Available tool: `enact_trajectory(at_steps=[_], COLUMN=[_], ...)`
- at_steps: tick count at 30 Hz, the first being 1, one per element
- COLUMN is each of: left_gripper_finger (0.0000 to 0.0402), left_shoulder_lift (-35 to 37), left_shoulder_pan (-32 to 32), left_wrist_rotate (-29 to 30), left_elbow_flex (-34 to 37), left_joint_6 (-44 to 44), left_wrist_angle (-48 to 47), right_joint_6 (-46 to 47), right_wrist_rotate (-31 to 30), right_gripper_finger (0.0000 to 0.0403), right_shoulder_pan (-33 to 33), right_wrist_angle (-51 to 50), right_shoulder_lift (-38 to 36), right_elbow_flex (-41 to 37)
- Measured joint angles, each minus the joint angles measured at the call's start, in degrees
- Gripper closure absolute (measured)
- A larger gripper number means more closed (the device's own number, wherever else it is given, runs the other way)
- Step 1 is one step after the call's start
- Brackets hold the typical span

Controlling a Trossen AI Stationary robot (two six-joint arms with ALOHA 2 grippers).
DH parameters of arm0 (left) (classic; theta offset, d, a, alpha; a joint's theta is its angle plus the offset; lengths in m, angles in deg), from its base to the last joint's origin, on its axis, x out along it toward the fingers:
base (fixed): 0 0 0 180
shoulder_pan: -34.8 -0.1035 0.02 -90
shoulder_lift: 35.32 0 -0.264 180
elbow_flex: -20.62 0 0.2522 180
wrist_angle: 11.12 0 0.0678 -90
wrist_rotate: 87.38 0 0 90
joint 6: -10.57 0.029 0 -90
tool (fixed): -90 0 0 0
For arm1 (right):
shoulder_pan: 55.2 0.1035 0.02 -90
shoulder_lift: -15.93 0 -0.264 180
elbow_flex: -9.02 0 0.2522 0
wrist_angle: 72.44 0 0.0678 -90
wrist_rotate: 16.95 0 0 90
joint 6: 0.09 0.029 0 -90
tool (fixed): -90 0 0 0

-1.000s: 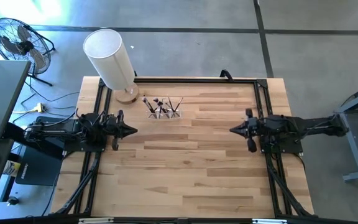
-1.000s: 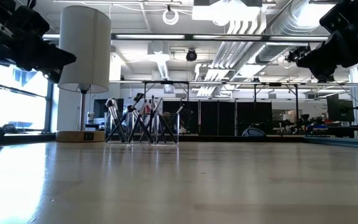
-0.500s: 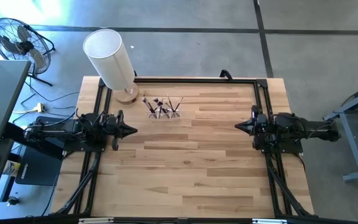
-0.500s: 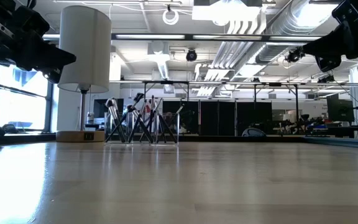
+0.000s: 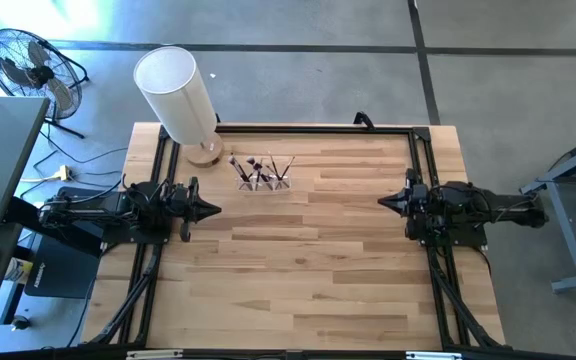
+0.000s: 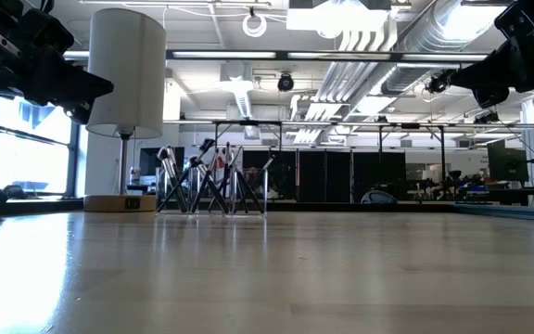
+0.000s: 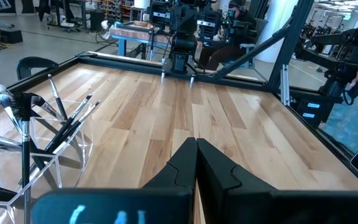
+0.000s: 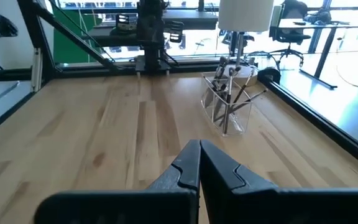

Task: Pick & Place Makeup Supplies
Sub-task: Return to Home Position

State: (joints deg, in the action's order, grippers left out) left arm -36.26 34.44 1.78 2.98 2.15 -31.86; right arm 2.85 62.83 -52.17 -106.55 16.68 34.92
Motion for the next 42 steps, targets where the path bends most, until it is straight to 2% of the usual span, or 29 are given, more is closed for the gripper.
enact_trajectory(at_steps=[3, 8, 18, 42], left_gripper_finger=[0.0401, 0.0401, 0.0401, 0.0401], left_shoulder_lift=[0.0, 0.0, 0.0, 0.0], left_shoulder_pan=[0.0, 0.0, 0.0, 0.0], left_wrist_rotate=[0.0, 0.0, 0.0, 0.0], left_elbow_flex=[0.0, 0.0, 0.0, 0.0], left_joint_6=[0.0, 0.0, 0.0, 0.0], left_wrist_angle=[0.0, 0.0, 0.0, 0.0], right_joint_6=[-0.5, -0.6, -2.1, -3.0], right_wrist_rotate=[-0.1, 1.8, 8.0, 8.0], right_gripper_finger=[0.0399, 0.0397, 0.0401, 0.0395], right_shoulder_pan=[0.0, 0.0, 0.0, 0.0], right_wrist_angle=[-0.7, -7.4, -1.0, -0.8], right_shoulder_lift=[0.0, 0.0, 0.5, 0.7], right_elbow_flex=[0.0, 0.0, -5.0, -4.9])
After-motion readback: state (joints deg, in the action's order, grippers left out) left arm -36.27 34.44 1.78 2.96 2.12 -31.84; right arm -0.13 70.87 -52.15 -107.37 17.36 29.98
